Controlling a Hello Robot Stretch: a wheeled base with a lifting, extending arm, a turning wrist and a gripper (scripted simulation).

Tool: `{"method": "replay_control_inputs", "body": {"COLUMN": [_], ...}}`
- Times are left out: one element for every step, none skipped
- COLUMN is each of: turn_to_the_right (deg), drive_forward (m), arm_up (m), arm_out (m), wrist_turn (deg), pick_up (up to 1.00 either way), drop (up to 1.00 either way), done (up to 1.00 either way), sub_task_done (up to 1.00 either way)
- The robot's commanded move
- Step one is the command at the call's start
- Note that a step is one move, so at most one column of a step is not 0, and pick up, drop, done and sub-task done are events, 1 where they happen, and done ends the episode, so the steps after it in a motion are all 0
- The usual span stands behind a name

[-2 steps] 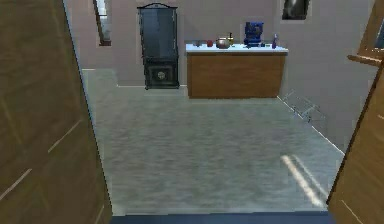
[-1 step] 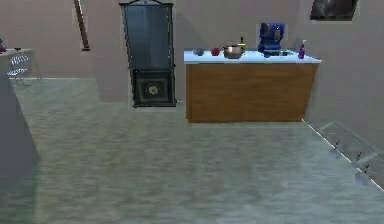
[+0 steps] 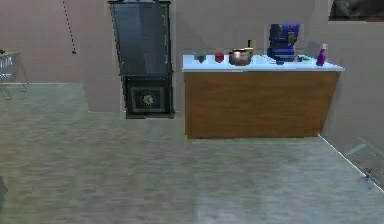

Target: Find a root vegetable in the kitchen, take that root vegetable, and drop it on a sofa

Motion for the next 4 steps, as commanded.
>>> {"method": "replay_control_inputs", "body": {"turn_to_the_right": [-30.0,0.0,-3.0,0.0], "drive_forward": [0.00,1.00,0.00,0.95], "arm_up": [0.00,0.00,0.00,0.00], "arm_out": [0.00,0.00,0.00,0.00], "wrist_turn": [0.0,0.0,0.0,0.0], "pick_up": [0.00,0.00,0.00,0.00], "drop": [0.00,0.00,0.00,0.00], "done": [0.00,0.00,0.00,0.00], "sub_task_done": [0.00,0.00,0.00,0.00]}}
